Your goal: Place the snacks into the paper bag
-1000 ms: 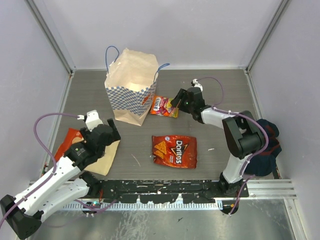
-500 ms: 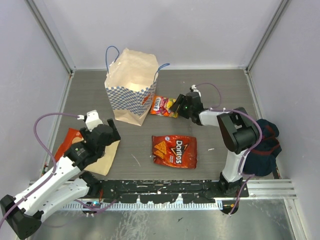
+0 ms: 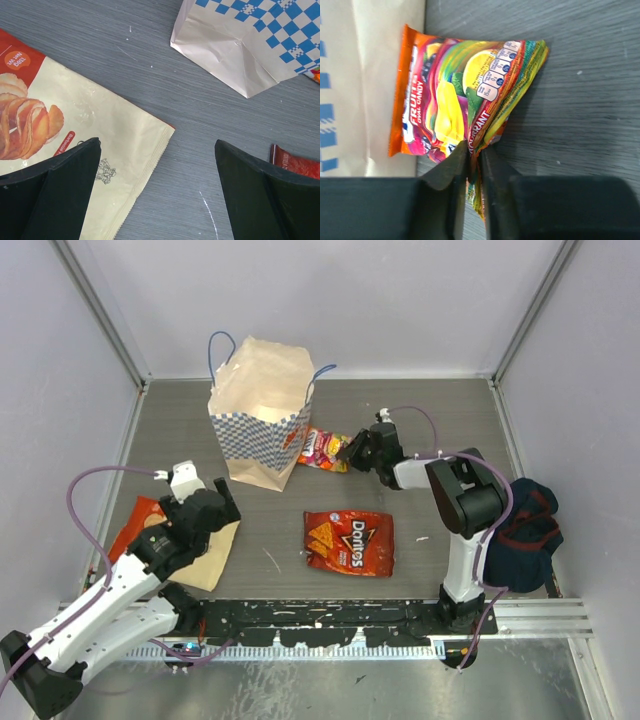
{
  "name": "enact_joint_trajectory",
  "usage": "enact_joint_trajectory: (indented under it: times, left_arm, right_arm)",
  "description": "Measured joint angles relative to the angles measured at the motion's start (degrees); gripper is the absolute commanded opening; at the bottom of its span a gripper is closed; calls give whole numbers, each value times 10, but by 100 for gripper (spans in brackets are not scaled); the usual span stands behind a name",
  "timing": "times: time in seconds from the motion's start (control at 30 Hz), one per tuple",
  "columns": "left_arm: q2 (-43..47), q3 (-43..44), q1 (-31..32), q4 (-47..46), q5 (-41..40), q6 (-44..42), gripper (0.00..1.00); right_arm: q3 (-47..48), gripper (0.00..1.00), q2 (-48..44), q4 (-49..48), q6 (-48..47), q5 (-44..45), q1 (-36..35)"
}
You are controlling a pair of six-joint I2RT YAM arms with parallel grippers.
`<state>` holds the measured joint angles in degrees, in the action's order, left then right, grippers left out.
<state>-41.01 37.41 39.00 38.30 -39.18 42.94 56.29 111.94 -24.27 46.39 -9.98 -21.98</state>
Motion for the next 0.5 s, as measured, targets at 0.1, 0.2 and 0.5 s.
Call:
enact_joint_trajectory:
  times: [0.1, 0.2, 0.5]
  left_arm:
    - [2, 0, 0, 3, 0, 0, 98]
    - [10, 0, 0, 7, 0, 0, 98]
    - [19, 0, 0, 10, 0, 2, 98]
  right_arm:
    - [4, 1, 2, -14, 6, -6, 0]
    - [3, 1, 1, -16, 7, -6, 0]
    - [-53, 1, -161, 61, -23, 33, -1]
